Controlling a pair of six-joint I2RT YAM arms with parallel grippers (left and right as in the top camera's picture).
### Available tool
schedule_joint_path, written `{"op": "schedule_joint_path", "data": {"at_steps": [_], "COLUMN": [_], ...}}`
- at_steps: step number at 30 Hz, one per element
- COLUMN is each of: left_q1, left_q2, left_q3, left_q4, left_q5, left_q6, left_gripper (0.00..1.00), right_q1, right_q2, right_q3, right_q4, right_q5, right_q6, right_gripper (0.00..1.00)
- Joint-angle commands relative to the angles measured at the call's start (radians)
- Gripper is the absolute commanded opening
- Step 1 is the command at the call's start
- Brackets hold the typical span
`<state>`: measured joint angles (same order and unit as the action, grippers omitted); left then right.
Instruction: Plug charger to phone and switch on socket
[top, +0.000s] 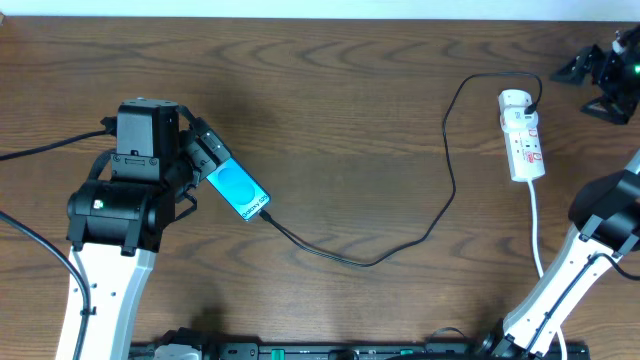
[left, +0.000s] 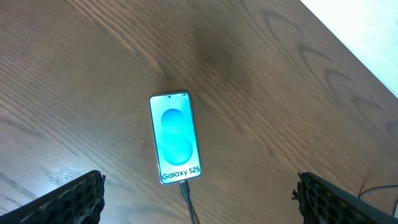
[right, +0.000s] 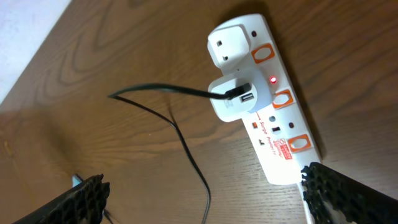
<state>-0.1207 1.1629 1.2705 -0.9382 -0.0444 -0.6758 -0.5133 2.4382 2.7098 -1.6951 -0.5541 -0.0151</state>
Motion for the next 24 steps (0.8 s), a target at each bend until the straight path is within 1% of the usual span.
{"op": "schedule_joint_path", "data": {"at_steps": [1,11,17,21,24], "left_q1": [0.000,0.000,0.000,0.000,0.000], "left_q2": [-0.007,-0.007,-0.007,-0.008,-0.008], "left_q3": [0.026,0.026,0.026,0.026,0.026], "left_q4": [0.000,0.016,0.046,0.064,0.068], "left_q5": [-0.021,-0.021,-0.020,-0.020,-0.020], "left_q6": [0.014,0.013,0.002,-0.072,-0.140], "left_gripper": [0.98,0.98,0.98,0.98,0.98], "right_q1": [-0.003,0.023,0.085,0.151,0.211], "right_q2": [-0.132,-0.399,-0.498,-0.535,-0.553], "right_q3": [0.026,0.026,0.025,0.025,0.025], "right_q4": [-0.003,-0.003,-0.003,-0.004,-0.003], "right_q5": [0.014,0.071,0.162,0.224,0.293], "right_q6": [-0.016,-0.003,0.000,0.000,0.031], "right_gripper": [0.99,0.99,0.99,0.99,0.99]}}
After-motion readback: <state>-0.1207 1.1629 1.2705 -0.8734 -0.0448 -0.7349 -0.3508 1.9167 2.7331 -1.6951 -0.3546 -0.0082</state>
